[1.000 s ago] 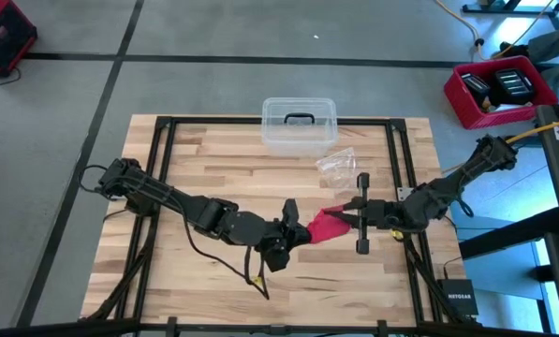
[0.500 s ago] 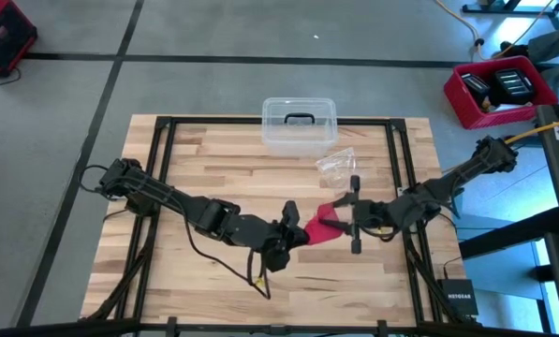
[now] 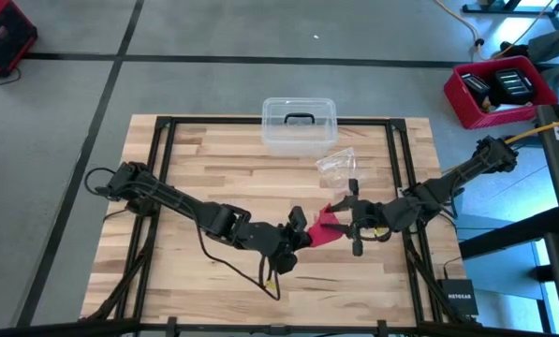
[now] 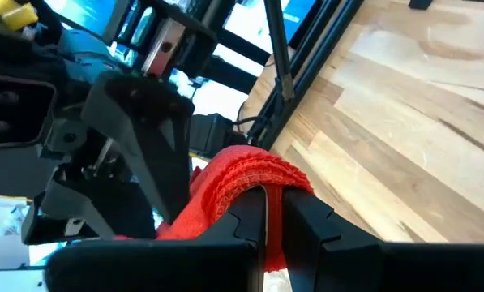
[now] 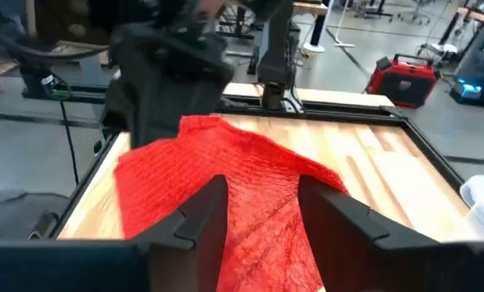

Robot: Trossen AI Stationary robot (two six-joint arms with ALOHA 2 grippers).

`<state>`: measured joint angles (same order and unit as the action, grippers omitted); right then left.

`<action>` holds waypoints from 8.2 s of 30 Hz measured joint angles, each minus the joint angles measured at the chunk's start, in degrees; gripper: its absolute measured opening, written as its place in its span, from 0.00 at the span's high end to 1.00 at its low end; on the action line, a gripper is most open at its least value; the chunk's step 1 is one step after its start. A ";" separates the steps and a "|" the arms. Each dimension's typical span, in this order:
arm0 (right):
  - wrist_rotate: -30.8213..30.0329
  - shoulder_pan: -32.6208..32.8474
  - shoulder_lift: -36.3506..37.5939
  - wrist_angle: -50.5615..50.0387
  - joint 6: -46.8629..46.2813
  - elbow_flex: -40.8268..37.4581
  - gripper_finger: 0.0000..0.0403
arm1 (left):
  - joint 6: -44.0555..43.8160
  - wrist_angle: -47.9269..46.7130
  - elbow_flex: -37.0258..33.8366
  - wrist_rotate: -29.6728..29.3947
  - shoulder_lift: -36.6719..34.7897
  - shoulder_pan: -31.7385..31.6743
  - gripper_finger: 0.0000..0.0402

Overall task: Roll bandage
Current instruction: Roll the red bandage

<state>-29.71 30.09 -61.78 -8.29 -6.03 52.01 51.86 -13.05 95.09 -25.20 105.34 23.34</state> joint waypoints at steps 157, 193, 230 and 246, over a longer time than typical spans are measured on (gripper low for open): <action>3.04 5.12 19.08 12.56 -5.43 -27.84 0.61 | -16.47 -2.28 -3.87 -6.75 -1.94 0.00 0.99; -3.29 5.16 13.57 34.92 7.41 -35.86 0.61 | -19.98 22.85 -20.83 -5.24 -3.90 -1.14 0.96; 4.80 5.14 10.76 35.51 -2.91 -35.12 0.61 | -19.61 23.09 -20.83 -5.22 -3.90 -0.83 0.96; 5.30 5.11 5.76 44.12 -1.20 -35.17 0.61 | -19.69 23.36 -20.79 -5.22 -3.83 -0.66 0.96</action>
<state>-24.40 35.19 -56.02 35.83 -7.22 16.84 32.16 10.31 74.30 -30.41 101.51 22.68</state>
